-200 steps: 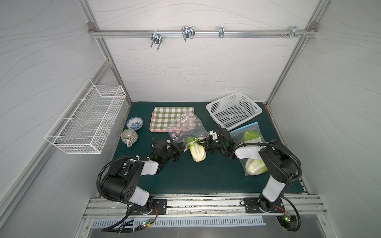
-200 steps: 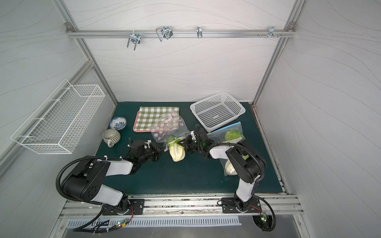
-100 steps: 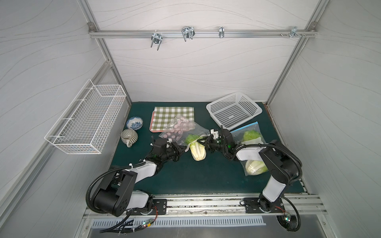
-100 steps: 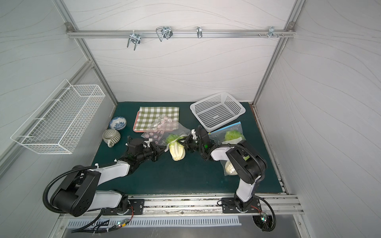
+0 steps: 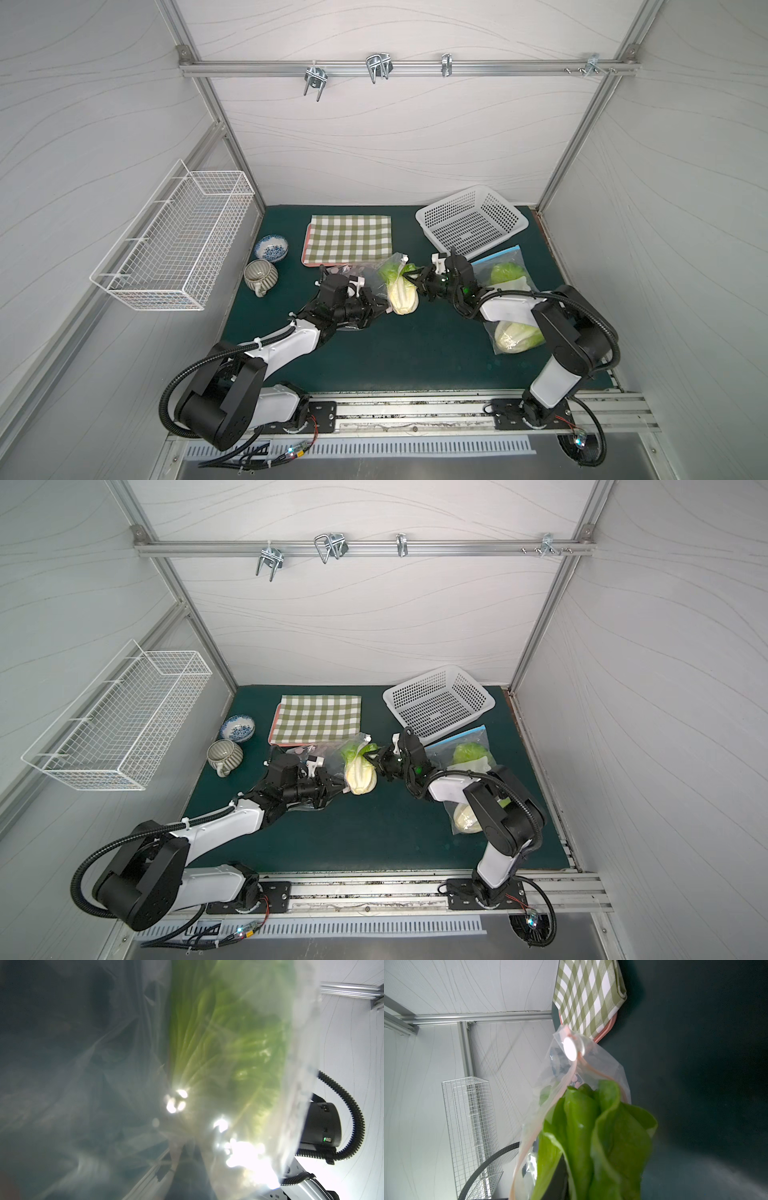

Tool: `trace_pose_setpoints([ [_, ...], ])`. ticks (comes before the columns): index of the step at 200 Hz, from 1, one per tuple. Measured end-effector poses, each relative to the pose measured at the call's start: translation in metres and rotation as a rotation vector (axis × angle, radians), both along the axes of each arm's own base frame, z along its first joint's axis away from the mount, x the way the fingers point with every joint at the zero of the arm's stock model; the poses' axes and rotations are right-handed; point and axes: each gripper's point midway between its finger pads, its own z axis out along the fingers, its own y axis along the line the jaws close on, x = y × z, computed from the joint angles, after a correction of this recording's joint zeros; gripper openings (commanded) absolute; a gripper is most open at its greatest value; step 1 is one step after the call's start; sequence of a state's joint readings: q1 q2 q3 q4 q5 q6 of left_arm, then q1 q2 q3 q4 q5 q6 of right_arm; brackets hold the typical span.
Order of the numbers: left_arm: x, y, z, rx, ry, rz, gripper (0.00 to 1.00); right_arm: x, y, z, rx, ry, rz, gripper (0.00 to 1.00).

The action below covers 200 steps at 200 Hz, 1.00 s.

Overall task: Put the chinese cabbages into a zipper bag and zip it
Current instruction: Place the Chinese cabbage in the zipper food storage bag.

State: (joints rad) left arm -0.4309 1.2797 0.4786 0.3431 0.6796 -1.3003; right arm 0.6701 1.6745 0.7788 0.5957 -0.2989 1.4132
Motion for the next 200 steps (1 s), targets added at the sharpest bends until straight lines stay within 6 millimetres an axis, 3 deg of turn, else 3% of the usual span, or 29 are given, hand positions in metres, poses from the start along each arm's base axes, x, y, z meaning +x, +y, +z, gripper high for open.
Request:
trace_pose_setpoints([
  [63,-0.023,-0.022,0.006,0.011,-0.025,-0.144,0.00,-0.001,-0.018,-0.002,-0.166,-0.016,-0.021,0.00],
  [137,-0.042,-0.052,-0.006,0.064,-0.008,-0.313,0.00,-0.004,-0.039,-0.011,-0.345,-0.014,-0.049,0.00],
  [175,-0.046,-0.054,-0.006,0.082,-0.002,-0.350,0.19,-0.006,-0.042,-0.015,-0.393,-0.024,-0.065,0.00],
  [200,-0.059,-0.055,-0.002,0.107,-0.006,-0.428,0.31,-0.005,-0.044,-0.014,-0.421,-0.055,-0.080,0.00],
])
